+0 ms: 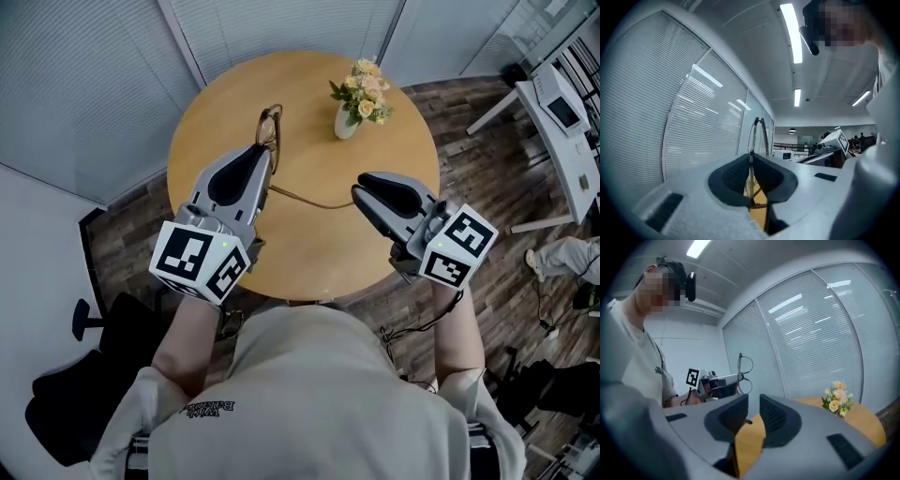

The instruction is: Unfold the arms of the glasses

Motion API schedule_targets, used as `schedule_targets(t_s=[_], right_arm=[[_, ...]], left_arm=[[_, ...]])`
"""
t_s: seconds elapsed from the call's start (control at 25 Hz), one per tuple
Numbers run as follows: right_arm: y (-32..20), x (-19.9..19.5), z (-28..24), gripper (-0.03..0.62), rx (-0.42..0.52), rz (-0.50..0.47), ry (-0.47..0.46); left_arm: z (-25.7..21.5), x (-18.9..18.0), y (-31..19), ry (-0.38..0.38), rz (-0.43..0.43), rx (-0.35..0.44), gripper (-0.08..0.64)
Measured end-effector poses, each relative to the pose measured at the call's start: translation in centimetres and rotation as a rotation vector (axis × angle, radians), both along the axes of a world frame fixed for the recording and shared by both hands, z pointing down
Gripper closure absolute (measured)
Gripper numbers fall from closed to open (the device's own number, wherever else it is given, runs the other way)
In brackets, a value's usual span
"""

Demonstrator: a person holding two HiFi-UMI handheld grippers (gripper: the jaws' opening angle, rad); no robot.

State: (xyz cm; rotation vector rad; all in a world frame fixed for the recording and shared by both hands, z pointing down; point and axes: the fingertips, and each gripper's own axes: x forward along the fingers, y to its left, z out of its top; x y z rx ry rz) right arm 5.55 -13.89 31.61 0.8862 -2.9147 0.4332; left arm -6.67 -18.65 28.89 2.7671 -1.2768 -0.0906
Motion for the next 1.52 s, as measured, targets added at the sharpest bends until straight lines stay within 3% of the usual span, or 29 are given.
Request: schedule_targets(t_s=[0.24,0.52,0.8,1.32,1.52], right_arm=[[-2.0,-0.2,-2.9,0.528,0.13,-0.044,0.115],[-2.4,-4.1,-0.9,0.527,0.183,-0.28,0.301],[-0.5,-8.8,0.9,0.526,0.123,-0.441,0.232],[0.2,-10.5,3.7,0.518,0.075,-0.48,0.262],[0.1,-10.4,3.3,0.518,0.082,-0.459,0.225]], left_arm=[[-0.3,0.3,0.4,0.005,0.025,-0.006,0.518],[-1.5,1.6,1.6,0.049,0.069,-0.016,0.518],[-2.2,2.0,2.7,0.099,0.097,-0.036,0.518],[-1.9,2.1,3.2,0.088,0.098,-0.034,0.518],[-1.3,2.2,3.1,0.078,0.101,-0.046,0.518]])
